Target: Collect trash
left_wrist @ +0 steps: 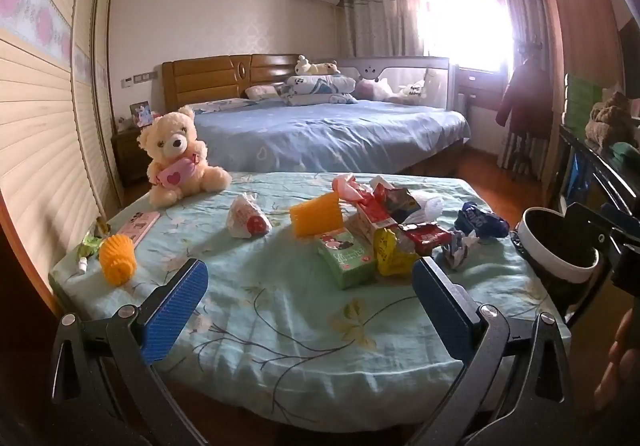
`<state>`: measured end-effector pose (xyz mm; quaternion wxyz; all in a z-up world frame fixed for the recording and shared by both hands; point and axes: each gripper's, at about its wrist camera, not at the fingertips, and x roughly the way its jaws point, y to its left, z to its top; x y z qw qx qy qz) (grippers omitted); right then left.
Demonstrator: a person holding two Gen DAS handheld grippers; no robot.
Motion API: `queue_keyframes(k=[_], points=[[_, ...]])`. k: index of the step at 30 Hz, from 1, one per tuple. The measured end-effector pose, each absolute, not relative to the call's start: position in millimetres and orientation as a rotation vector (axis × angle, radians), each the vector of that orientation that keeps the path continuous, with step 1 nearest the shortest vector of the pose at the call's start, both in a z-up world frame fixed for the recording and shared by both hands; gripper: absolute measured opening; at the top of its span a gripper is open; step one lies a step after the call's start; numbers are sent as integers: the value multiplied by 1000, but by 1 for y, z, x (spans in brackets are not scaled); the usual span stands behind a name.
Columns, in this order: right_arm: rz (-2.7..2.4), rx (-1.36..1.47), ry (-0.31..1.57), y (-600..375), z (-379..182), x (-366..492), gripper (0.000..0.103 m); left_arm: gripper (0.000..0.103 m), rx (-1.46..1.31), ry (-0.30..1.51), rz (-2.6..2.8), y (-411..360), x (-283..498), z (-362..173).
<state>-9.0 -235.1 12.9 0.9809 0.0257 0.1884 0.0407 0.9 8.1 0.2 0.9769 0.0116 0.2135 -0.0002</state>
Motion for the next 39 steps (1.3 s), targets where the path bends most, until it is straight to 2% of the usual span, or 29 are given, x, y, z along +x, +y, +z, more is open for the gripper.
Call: queue_keyframes(k=[39], points=[[84, 36, 399, -228, 7, -7, 103, 103, 24, 443, -3, -1, 1, -10]])
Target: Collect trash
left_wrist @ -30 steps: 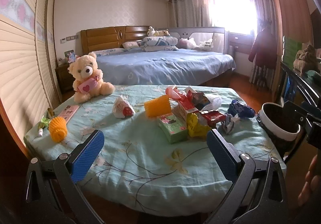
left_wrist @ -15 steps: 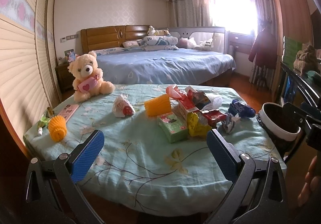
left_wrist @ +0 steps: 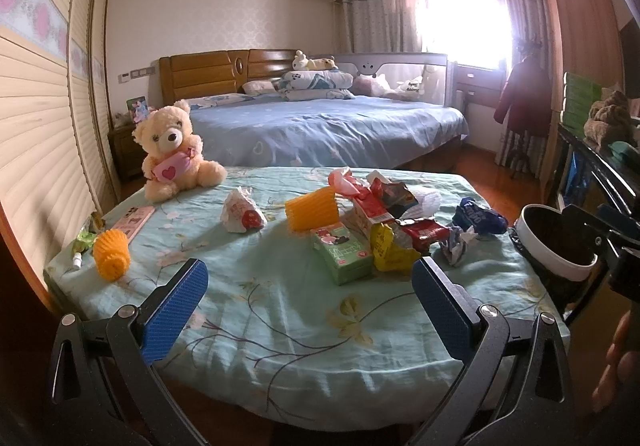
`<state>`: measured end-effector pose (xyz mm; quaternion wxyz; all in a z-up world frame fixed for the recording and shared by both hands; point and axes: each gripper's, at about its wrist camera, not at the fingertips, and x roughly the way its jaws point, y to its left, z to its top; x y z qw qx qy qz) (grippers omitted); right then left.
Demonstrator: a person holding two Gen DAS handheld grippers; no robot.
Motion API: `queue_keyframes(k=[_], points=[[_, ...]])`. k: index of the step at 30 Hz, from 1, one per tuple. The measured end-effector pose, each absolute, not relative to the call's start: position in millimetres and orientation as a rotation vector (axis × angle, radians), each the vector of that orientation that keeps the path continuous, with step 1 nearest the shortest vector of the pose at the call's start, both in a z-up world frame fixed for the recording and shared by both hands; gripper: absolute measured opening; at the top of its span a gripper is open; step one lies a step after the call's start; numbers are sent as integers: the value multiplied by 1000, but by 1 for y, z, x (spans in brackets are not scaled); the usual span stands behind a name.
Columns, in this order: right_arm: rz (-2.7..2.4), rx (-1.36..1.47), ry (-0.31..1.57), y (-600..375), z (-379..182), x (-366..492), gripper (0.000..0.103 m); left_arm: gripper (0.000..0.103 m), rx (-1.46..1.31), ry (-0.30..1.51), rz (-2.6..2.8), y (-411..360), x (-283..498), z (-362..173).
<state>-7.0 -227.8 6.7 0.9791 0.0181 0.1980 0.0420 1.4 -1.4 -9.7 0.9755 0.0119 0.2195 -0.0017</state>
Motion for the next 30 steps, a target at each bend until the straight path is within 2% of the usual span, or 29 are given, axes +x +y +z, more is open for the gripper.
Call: queue_keyframes(k=[19, 30], points=[[92, 60, 435, -226, -1, 0, 103, 103, 12, 495, -11, -1, 15, -23], [105, 84, 545, -230, -27, 38, 103, 103, -10, 622, -46, 7, 57, -50]])
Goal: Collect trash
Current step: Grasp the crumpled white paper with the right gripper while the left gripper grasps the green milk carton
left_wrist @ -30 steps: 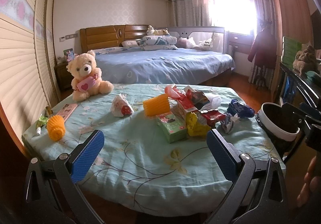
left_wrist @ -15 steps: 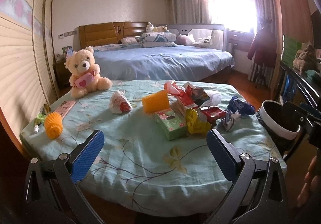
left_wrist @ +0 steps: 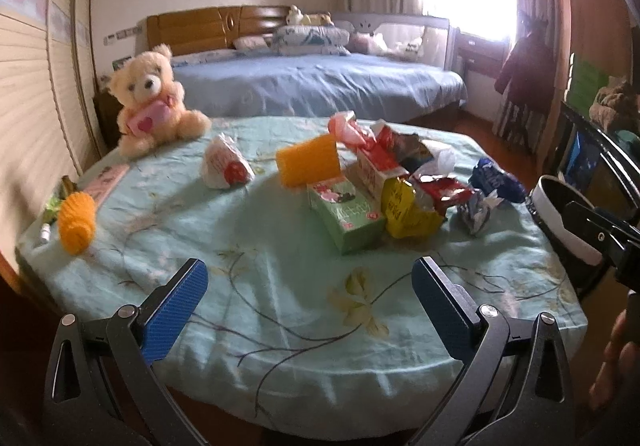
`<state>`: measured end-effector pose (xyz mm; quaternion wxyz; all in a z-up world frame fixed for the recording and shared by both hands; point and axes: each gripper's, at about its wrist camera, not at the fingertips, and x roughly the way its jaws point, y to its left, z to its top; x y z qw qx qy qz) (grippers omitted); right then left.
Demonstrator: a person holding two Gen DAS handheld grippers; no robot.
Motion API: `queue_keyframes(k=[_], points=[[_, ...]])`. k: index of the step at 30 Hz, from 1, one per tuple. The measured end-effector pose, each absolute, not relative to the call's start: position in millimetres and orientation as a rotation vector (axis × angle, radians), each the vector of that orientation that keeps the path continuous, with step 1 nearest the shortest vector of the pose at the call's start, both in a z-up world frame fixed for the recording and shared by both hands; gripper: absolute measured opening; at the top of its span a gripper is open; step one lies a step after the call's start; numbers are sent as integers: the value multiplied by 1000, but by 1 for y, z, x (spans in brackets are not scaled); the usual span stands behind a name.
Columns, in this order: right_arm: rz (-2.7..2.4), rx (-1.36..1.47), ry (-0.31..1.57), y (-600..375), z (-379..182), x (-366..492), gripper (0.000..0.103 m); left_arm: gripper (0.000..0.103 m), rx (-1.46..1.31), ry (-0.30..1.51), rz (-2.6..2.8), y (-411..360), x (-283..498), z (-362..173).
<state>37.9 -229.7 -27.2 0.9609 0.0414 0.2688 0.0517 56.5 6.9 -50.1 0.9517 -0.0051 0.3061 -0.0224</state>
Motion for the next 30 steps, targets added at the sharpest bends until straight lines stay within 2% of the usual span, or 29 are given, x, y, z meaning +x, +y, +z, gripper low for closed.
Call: queue_keyframes(k=[6, 8, 14, 21, 24, 25, 28, 29, 30], points=[[111, 114, 620, -238, -48, 73, 102, 102, -15, 667, -120, -6, 88, -60], [115, 128, 651, -242, -55, 85, 95, 100, -7, 678, -148, -12, 101, -63], [133, 167, 731, -249, -74, 118, 82, 81, -3, 735, -204, -25, 136, -74], [155, 204, 790, -251, -88, 151, 76, 67, -6, 750, -256, -40, 158, -77], [169, 220, 810, -251, -93, 161, 73, 53, 4, 763, -274, -47, 166, -80], [174, 228, 819, -251, -95, 164, 64, 40, 1, 769, -288, -49, 168, -81], [202, 252, 841, -253, -99, 168, 33, 16, 0, 775, -321, -53, 170, -82], [213, 258, 841, -254, -99, 168, 25, 11, 6, 773, -335, -55, 169, -82], [217, 257, 837, -254, -98, 166, 22, 1, 9, 775, -348, -57, 167, -82]])
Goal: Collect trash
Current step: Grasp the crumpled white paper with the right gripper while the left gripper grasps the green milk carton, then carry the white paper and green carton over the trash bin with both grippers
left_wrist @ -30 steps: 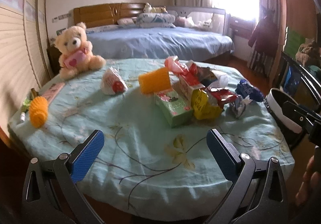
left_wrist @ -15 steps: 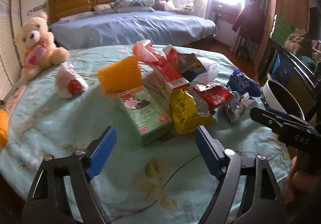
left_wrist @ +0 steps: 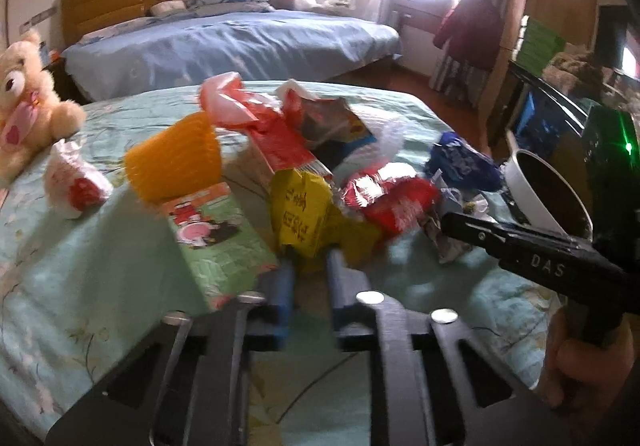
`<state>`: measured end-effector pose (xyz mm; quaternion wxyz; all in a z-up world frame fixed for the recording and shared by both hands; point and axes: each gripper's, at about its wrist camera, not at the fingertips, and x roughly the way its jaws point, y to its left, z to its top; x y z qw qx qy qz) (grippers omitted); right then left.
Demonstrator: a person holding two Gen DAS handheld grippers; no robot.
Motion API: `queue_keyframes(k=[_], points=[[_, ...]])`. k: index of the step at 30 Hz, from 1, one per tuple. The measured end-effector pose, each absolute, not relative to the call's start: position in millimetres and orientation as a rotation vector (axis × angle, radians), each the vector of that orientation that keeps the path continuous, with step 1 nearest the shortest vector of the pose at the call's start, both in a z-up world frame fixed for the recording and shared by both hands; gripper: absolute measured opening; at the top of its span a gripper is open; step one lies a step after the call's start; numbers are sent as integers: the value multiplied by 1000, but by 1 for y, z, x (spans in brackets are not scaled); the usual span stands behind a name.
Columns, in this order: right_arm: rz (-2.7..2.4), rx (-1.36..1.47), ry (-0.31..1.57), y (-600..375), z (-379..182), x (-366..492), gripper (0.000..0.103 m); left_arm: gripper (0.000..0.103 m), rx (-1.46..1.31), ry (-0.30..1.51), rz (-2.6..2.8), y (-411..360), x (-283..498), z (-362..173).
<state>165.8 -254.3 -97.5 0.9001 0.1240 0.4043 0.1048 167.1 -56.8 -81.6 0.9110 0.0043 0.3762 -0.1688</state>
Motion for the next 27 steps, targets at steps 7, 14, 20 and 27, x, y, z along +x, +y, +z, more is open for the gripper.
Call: queue_keyframes(k=[7, 14, 20, 27], points=[[225, 227, 785, -257, -80, 142, 14, 1, 11, 746, -380, -54, 140, -79], [222, 243, 777, -269, -75, 120, 14, 11, 20, 742, -354, -57, 141, -69], [211, 260, 772, -276, -73, 113, 14, 60, 52, 708, -246, -53, 158, -63], [202, 275, 787, -278, -77, 116, 14, 85, -14, 818, -132, -36, 181, -95]])
